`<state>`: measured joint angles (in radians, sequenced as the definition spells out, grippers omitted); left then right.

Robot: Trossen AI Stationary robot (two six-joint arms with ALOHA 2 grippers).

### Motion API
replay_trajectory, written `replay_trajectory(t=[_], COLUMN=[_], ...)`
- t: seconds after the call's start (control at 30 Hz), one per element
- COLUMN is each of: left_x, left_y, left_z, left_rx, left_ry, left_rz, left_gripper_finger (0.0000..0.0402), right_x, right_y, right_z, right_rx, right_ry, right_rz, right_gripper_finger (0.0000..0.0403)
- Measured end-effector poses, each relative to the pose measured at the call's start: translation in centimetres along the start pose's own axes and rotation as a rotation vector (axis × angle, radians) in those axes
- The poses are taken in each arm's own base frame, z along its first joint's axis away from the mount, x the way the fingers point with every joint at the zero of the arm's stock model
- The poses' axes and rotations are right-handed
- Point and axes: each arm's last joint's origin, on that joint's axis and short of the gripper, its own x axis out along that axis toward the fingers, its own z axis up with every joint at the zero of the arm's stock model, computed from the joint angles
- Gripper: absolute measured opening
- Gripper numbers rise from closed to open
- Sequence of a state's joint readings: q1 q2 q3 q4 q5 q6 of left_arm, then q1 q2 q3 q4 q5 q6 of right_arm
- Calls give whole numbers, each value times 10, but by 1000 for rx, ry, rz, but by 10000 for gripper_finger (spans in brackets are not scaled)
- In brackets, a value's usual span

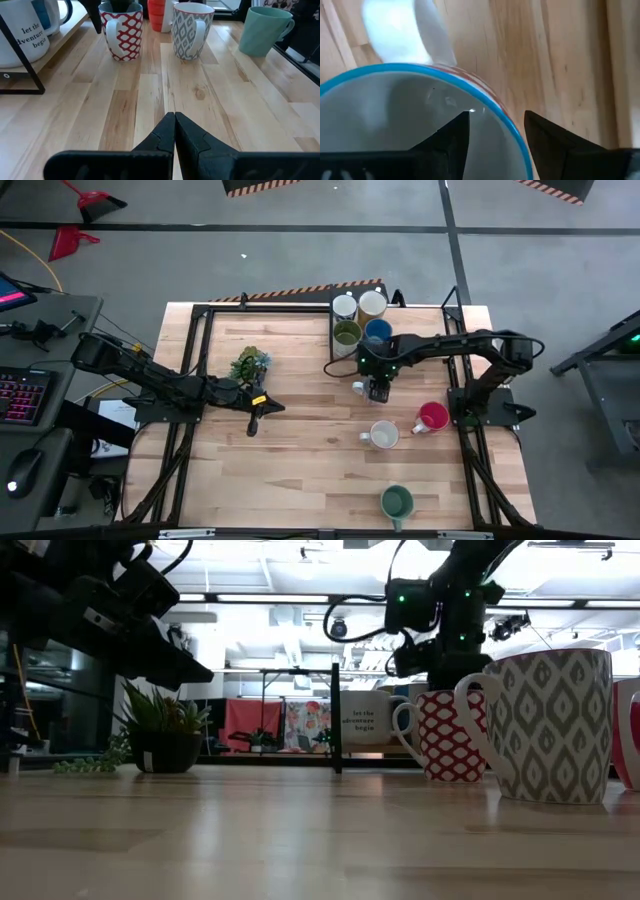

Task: Place coffee mugs
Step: Put the white red mug on the shelf

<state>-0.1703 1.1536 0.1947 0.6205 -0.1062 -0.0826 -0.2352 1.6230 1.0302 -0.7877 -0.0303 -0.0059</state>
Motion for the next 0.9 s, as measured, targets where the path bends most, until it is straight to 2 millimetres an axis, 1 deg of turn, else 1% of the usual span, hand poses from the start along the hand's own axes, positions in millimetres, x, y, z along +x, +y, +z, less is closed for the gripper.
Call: replay_trajectory(t=[0.07, 0.13, 0.23, 0.37, 0.4, 0.53, 0.67, 0.77, 0.9], left_x=[0, 0, 0, 0, 0, 0, 0, 0, 0], left_y=[0, 0, 0, 0, 0, 0, 0, 0, 0], left_z=[0, 0, 0, 0, 0, -2, -4, -5, -5], left_rx=[0, 0, 2, 8, 9, 11, 13, 14, 14], left_ry=[0, 0, 0, 4, 4, 24, 44, 48, 48], left_rz=[0, 0, 0, 1, 1, 3, 4, 5, 5], left_gripper_finger=[0, 0, 0, 0, 0, 0, 0, 0, 0], right_x=[3, 3, 3, 2, 2, 2, -6, -23, -55], right_y=[0, 0, 1, 2, 3, 5, 7, 10, 13], right_z=[0, 0, 0, 0, -1, 0, 0, 4, 9], right_rx=[8, 13, 26, 32, 29, 44, 48, 48, 65], right_ry=[9, 8, 10, 7, 13, 8, -22, -80, -139], right_rz=[-1, 2, 29, 54, 54, 29, 27, 26, 27], right_gripper_finger=[164, 147, 100, 18, 10, 5, 3, 2, 1])
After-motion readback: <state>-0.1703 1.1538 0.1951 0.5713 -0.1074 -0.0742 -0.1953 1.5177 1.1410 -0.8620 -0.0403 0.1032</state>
